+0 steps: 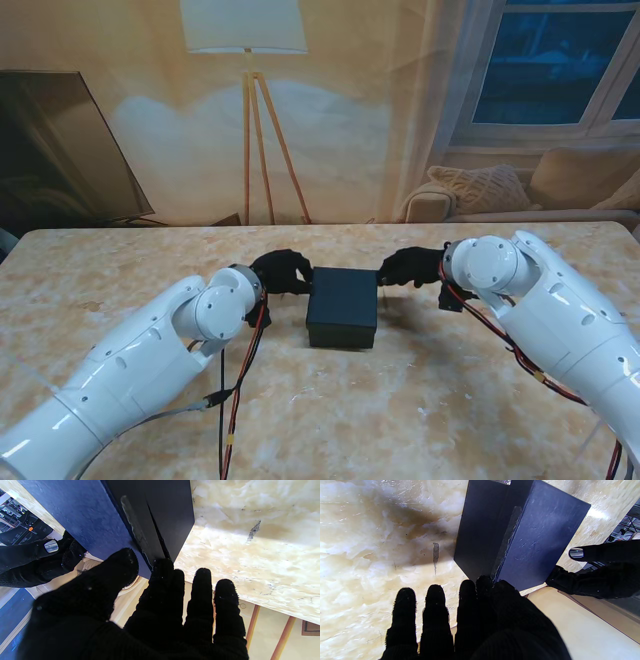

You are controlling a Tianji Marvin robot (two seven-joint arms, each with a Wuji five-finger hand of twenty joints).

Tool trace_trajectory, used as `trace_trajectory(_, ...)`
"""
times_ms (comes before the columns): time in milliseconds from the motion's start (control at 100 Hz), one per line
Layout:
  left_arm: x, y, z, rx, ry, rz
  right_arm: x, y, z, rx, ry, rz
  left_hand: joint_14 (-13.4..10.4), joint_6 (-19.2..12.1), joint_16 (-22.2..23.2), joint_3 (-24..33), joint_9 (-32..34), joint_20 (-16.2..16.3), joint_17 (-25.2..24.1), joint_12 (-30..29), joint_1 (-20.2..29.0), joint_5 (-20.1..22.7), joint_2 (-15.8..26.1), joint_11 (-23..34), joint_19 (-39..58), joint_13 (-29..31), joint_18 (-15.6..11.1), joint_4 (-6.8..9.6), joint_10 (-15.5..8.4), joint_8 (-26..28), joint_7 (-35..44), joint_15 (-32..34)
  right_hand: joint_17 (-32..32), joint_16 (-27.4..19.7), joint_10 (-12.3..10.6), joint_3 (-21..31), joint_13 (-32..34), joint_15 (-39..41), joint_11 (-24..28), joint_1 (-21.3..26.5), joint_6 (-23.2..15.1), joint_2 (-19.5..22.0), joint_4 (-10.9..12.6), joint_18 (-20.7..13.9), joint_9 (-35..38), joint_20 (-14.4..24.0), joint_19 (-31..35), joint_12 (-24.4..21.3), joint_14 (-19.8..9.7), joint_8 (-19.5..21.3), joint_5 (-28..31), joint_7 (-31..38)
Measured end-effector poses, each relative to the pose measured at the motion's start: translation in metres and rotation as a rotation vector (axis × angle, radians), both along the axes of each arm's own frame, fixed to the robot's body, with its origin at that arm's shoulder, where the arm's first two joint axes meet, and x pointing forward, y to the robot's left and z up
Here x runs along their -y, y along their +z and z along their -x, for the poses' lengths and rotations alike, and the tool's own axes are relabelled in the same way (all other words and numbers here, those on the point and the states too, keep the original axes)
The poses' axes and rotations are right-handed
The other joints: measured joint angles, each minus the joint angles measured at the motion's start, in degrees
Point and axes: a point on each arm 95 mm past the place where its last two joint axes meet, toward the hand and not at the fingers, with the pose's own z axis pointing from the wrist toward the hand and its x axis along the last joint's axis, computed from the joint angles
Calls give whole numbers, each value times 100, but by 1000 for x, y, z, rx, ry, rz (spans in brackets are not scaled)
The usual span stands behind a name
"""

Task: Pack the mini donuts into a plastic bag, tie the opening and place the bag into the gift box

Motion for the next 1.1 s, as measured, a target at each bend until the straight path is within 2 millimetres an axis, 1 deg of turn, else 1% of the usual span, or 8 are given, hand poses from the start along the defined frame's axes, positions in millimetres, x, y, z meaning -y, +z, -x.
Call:
trace_trajectory(190,1,-4,-1,-12,13,2,0,-1,0,-2,0,-2,2,0,0,0,-27,0,0,-1,0,-8,0,0,0,-3,4,0,0,-3,-71,0,0,1,0,-1,-2,0,0,0,0,0,0,0,-1,2,0,0,0,0,0,0)
trace_trajectory(780,1,-5,-1,-14,19,3,-1,-6,0,-16,-5,-1,4,0,0,0,-29,2,0,-1,0,-11,1,0,0,-3,16,0,7,-4,-121,0,-1,34,0,-54,-11,0,0,0,0,0,0,0,-1,58,0,0,11,0,0,0)
trace_trajectory(840,2,-7,-1,-17,21,3,-1,-6,0,-18,-6,-1,5,-4,0,0,-33,2,0,-1,0,-70,1,0,0,-4,18,0,17,-6,-122,0,-1,34,0,-65,-13,0,0,0,0,0,0,0,-1,58,0,0,11,0,0,0)
trace_trajectory(860,2,-7,-1,-18,22,4,-1,-6,0,-19,-6,0,5,-6,0,0,-33,2,0,-1,0,-70,1,0,0,-4,18,-36,17,-9,-123,0,-1,34,0,-66,-13,0,0,0,0,0,0,0,-1,58,0,0,12,0,0,0)
trace_trajectory(930,2,-8,-1,-21,25,6,-1,-7,0,-21,-7,0,5,-11,0,0,-33,3,0,-1,-42,-70,3,0,0,-4,29,-36,17,-10,-126,0,-1,35,0,-71,-13,0,0,0,0,0,0,0,-1,58,0,0,12,0,0,0)
trace_trajectory(980,2,-9,-1,-23,26,7,-1,-7,0,-22,-9,0,78,-12,0,0,-33,3,0,-1,-61,-71,6,0,0,-4,59,-36,17,-11,-127,0,-1,35,0,-72,-13,0,0,0,0,0,0,0,-1,58,0,0,12,0,0,0)
trace_trajectory(1100,2,-9,-1,-26,29,9,-1,-7,-1,-24,-11,1,81,-13,0,0,-33,3,0,-1,-69,-71,9,0,0,-4,63,-36,17,-11,-129,0,-33,35,0,-73,-31,0,0,0,0,0,0,1,-1,58,0,0,13,0,0,0)
